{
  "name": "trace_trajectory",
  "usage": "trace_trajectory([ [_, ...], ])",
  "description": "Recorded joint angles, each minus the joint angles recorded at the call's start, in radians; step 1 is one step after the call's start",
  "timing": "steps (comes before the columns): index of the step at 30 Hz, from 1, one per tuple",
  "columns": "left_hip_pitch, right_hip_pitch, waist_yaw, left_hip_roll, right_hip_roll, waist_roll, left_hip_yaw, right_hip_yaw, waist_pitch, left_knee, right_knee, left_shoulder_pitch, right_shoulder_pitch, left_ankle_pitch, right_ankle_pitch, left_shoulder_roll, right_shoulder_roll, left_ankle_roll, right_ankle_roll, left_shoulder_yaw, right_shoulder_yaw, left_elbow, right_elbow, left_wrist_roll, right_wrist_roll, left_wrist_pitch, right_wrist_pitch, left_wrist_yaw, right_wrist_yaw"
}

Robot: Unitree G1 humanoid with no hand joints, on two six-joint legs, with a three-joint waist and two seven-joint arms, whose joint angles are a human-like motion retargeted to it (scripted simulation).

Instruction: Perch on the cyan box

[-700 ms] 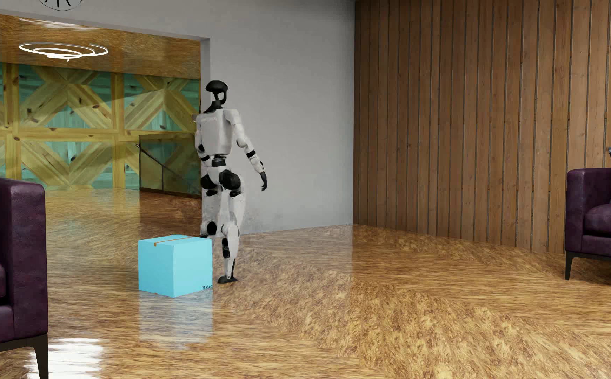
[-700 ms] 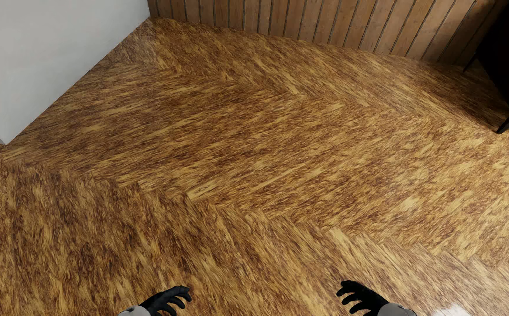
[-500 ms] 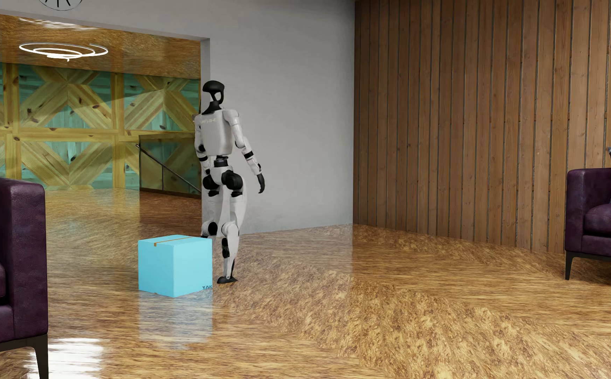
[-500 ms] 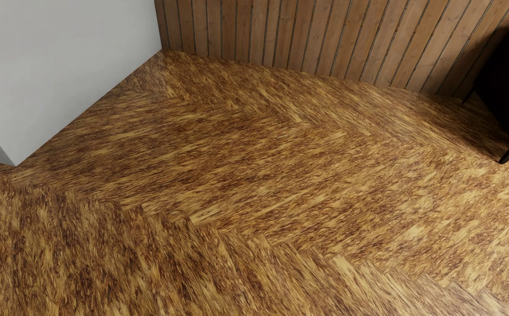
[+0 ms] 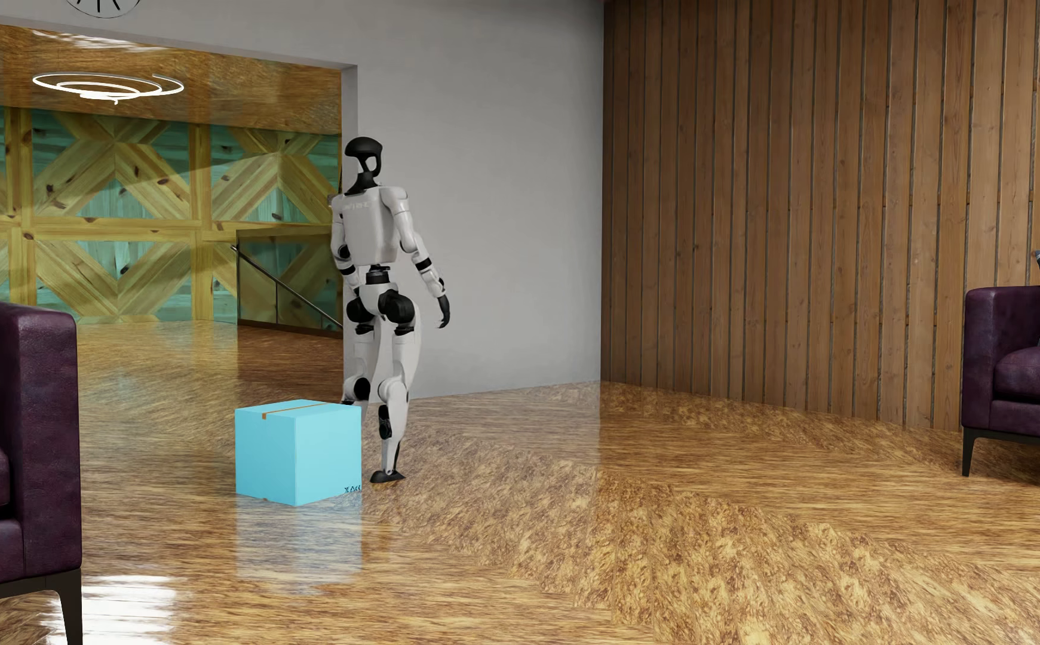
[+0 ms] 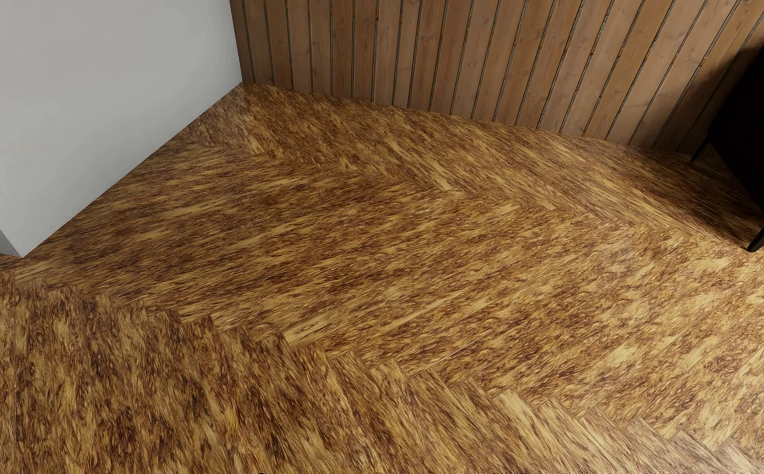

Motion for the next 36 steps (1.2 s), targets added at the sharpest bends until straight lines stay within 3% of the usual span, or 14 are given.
trace_trajectory([
  [9,-0.062,-0.081,-0.002,-0.001,0.010,-0.002,0.000,0.015,0.058,0.072,0.080,-0.088,-0.078,-0.005,-0.004,0.002,0.005,0.031,-0.019,-0.048,0.089,0.043,-0.030,-0.030,-0.022,0.043,0.009,0.027,0.018],
  [12,-0.200,-0.227,-0.014,0.012,0.002,0.002,-0.036,0.042,0.148,0.231,0.243,-0.196,-0.194,-0.028,-0.029,0.005,0.008,0.026,-0.021,-0.141,0.166,-0.002,-0.062,-0.011,-0.040,0.044,0.021,0.014,0.010],
  [15,-0.426,-0.484,-0.023,0.054,-0.030,-0.002,-0.081,0.064,0.271,0.450,0.515,-0.351,-0.326,-0.061,-0.086,0.044,-0.010,-0.025,0.014,-0.283,0.239,-0.133,-0.167,0.024,-0.037,0.020,0.017,-0.027,0.005],
  [19,-0.724,-0.795,-0.019,0.076,-0.068,-0.001,-0.139,0.080,0.466,0.765,0.866,-0.595,-0.500,-0.127,-0.172,0.116,-0.071,-0.043,0.035,-0.541,0.381,-0.339,-0.326,0.086,-0.044,-0.024,-0.015,-0.052,-0.023],
  [21,-0.886,-0.960,-0.017,0.084,-0.082,0.003,-0.176,0.100,0.553,0.924,1.034,-0.729,-0.586,-0.158,-0.208,0.155,-0.146,-0.061,0.047,-0.655,0.451,-0.430,-0.470,0.123,-0.084,-0.054,-0.051,-0.078,0.026],
  [22,-0.965,-1.041,-0.018,0.091,-0.091,0.004,-0.194,0.113,0.593,1.005,1.119,-0.798,-0.627,-0.176,-0.226,0.189,-0.202,-0.076,0.060,-0.719,0.484,-0.498,-0.570,0.142,-0.075,-0.084,-0.068,-0.092,0.044],
  [23,-1.040,-1.117,-0.020,0.092,-0.102,0.007,-0.212,0.126,0.633,1.085,1.202,-0.866,-0.662,-0.193,-0.244,0.229,-0.273,-0.085,0.074,-0.782,0.508,-0.576,-0.684,0.136,-0.042,-0.093,-0.079,-0.078,0.011],
  [25,-1.183,-1.268,-0.026,0.095,-0.124,0.011,-0.244,0.147,0.703,1.237,1.365,-0.983,-0.750,-0.223,-0.271,0.341,-0.418,-0.106,0.093,-0.874,0.544,-0.761,-0.891,0.075,0.027,-0.087,-0.104,0.062,-0.045],
  [28,-1.382,-1.471,-0.024,0.110,-0.132,0.012,-0.296,0.184,0.793,1.448,1.568,-1.094,-0.886,-0.262,-0.300,0.517,-0.579,-0.139,0.131,-0.934,0.627,-0.998,-1.112,-0.032,0.143,-0.089,-0.149,0.334,-0.223],
  [31,-1.531,-1.632,-0.020,0.110,-0.145,0.017,-0.339,0.221,0.853,1.633,1.756,-1.011,-0.875,-0.299,-0.323,0.641,-0.730,-0.162,0.162,-0.813,0.592,-1.158,-1.339,-0.053,0.218,-0.119,-0.212,0.530,-0.361],
  [33,-1.597,-1.701,-0.017,0.113,-0.155,0.016,-0.359,0.240,0.878,1.731,1.856,-0.932,-0.804,-0.314,-0.334,0.684,-0.781,-0.174,0.176,-0.708,0.515,-1.222,-1.430,-0.050,0.229,-0.130,-0.242,0.584,-0.431],
  [36,-1.625,-1.730,-0.019,0.114,-0.164,0.019,-0.375,0.251,0.886,1.818,1.945,-0.821,-0.710,-0.310,-0.322,0.693,-0.790,-0.180,0.176,-0.590,0.426,-1.251,-1.463,-0.040,0.218,-0.129,-0.249,0.599,-0.442],
])
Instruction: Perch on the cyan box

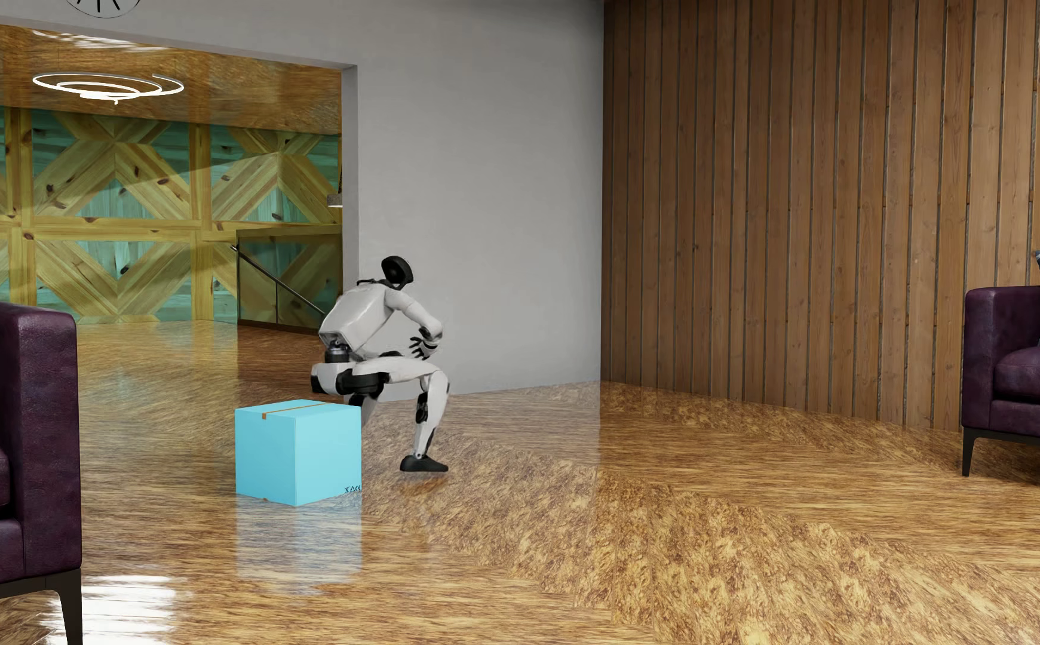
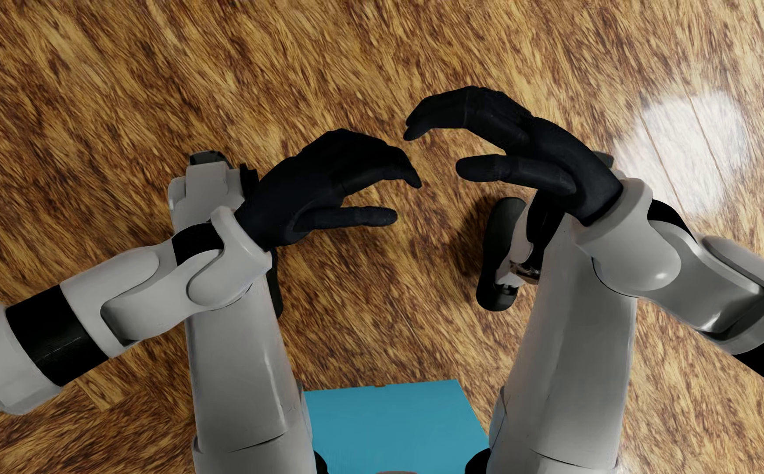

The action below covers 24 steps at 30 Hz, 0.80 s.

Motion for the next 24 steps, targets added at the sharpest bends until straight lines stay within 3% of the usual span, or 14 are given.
trace_trajectory([
  [4,0.064,0.053,-0.004,0.008,-0.002,0.004,0.000,0.006,-0.035,0.038,0.041,0.127,0.100,0.036,0.050,-0.088,0.090,-0.002,-0.014,0.130,-0.076,0.090,0.088,0.026,-0.046,0.023,0.040,-0.090,0.083],
  [9,0.217,0.206,-0.009,0.028,-0.012,0.011,0.019,-0.003,-0.115,0.039,0.041,0.315,0.290,0.064,0.074,-0.309,0.342,0.006,-0.028,0.313,-0.244,0.322,0.311,0.065,-0.145,0.046,0.088,-0.225,0.195],
  [13,0.314,0.295,-0.017,0.030,-0.006,0.002,0.031,-0.009,-0.190,0.021,0.029,0.404,0.404,0.079,0.085,-0.458,0.588,0.013,-0.047,0.410,-0.380,0.487,0.497,0.079,-0.196,0.051,0.107,-0.275,0.186],
  [15,0.351,0.323,-0.021,0.026,0.008,-0.005,0.034,-0.011,-0.219,0.013,0.024,0.426,0.416,0.087,0.093,-0.500,0.657,0.020,-0.063,0.431,-0.392,0.552,0.566,0.068,-0.206,0.059,0.119,-0.283,0.171],
  [20,0.432,0.382,-0.025,0.019,0.039,-0.020,0.046,-0.019,-0.283,-0.001,0.022,0.487,0.430,0.096,0.103,-0.541,0.673,0.034,-0.101,0.479,-0.368,0.695,0.724,-0.007,-0.153,0.106,0.140,-0.218,0.112],
  [22,0.449,0.395,-0.024,0.012,0.042,-0.023,0.047,-0.019,-0.307,-0.005,0.021,0.538,0.473,0.102,0.107,-0.564,0.687,0.039,-0.108,0.535,-0.406,0.779,0.820,-0.078,-0.100,0.145,0.165,-0.212,0.073],
  [24,0.459,0.406,-0.021,0.007,0.047,-0.023,0.051,-0.023,-0.320,-0.007,0.017,0.581,0.509,0.110,0.113,-0.582,0.693,0.051,-0.114,0.590,-0.446,0.912,0.968,-0.159,-0.046,0.207,0.220,-0.257,0.105],
])
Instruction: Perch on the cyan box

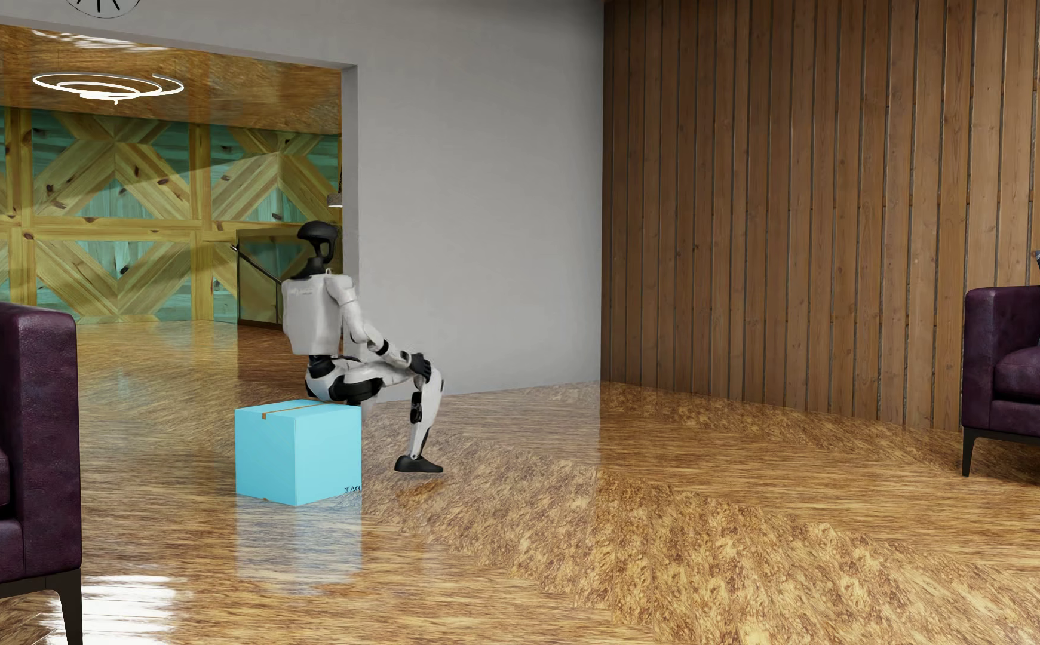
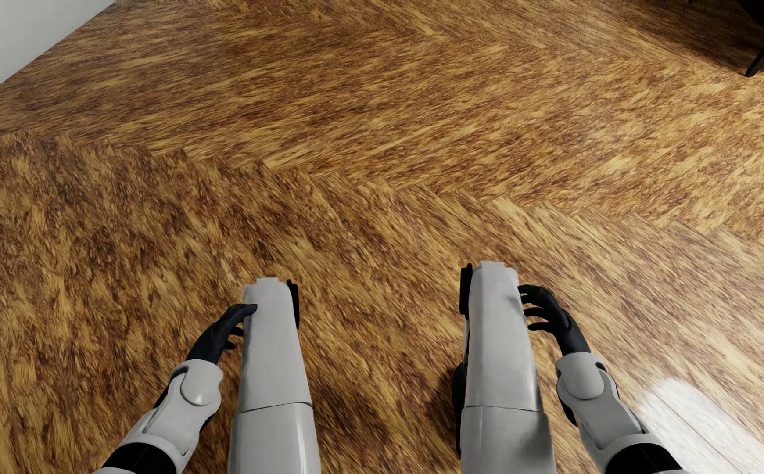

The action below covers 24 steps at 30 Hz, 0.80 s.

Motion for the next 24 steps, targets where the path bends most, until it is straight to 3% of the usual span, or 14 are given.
trace_trajectory([
  [1,0.007,0.007,-0.001,-0.004,0.000,-0.001,0.000,-0.003,-0.002,-0.003,-0.002,0.021,0.014,0.003,0.002,0.001,-0.002,0.001,-0.005,0.013,-0.012,0.074,0.090,-0.015,0.000,0.023,0.032,-0.050,0.050],
  [3,0.019,0.018,-0.002,-0.001,0.006,-0.006,0.005,-0.010,-0.010,-0.004,-0.005,0.069,0.036,0.004,0.006,0.010,-0.001,0.006,-0.013,0.021,0.001,0.228,0.273,-0.008,-0.056,0.064,0.080,-0.182,0.170],
  [4,0.023,0.023,-0.004,0.001,0.008,-0.008,0.006,-0.012,-0.011,-0.004,-0.007,0.090,0.050,0.005,0.007,0.011,0.006,0.006,-0.015,0.021,0.004,0.293,0.352,0.032,-0.106,0.063,0.084,-0.250,0.224],
  [6,0.030,0.032,-0.006,0.008,0.011,-0.009,0.010,-0.017,-0.021,-0.005,-0.010,0.143,0.096,0.003,0.007,-0.002,0.036,0.006,-0.016,0.024,0.008,0.382,0.475,0.163,-0.206,0.030,0.074,-0.349,0.289],
  [7,0.032,0.036,-0.006,0.011,0.011,-0.009,0.011,-0.018,-0.023,-0.005,-0.011,0.166,0.124,0.003,0.008,-0.016,0.051,0.007,-0.015,0.030,0.003,0.412,0.510,0.197,-0.236,0.032,0.080,-0.374,0.311],
  [9,0.034,0.043,-0.007,0.015,0.013,-0.008,0.012,-0.020,-0.028,-0.003,-0.013,0.220,0.191,0.002,0.008,-0.040,0.076,0.008,-0.013,0.064,-0.024,0.434,0.533,0.190,-0.250,0.037,0.081,-0.371,0.327],
  [13,0.033,0.054,-0.009,0.018,0.020,-0.009,0.008,-0.020,-0.035,0.000,-0.017,0.305,0.275,0.004,0.011,-0.065,0.102,0.008,-0.011,0.127,-0.050,0.341,0.469,0.129,-0.255,0.029,0.067,-0.351,0.364],
  [16,0.038,0.065,-0.009,0.019,0.029,-0.010,0.004,-0.020,-0.036,0.000,-0.021,0.304,0.269,0.006,0.015,-0.051,0.109,0.010,-0.011,0.106,-0.031,0.265,0.420,0.151,-0.263,0.004,0.055,-0.380,0.383],
  [18,0.040,0.070,-0.007,0.015,0.032,-0.013,0.004,-0.021,-0.036,-0.001,-0.024,0.272,0.243,0.008,0.017,-0.045,0.112,0.013,-0.015,0.077,-0.012,0.261,0.418,0.179,-0.258,-0.007,0.051,-0.363,0.359],
  [24,0.049,0.084,-0.001,0.014,0.035,-0.018,0.002,-0.023,-0.016,0.001,-0.025,0.197,0.185,0.001,0.015,-0.044,0.098,0.013,-0.019,0.048,0.028,0.304,0.399,0.166,-0.240,0.009,0.053,-0.305,0.329],
])
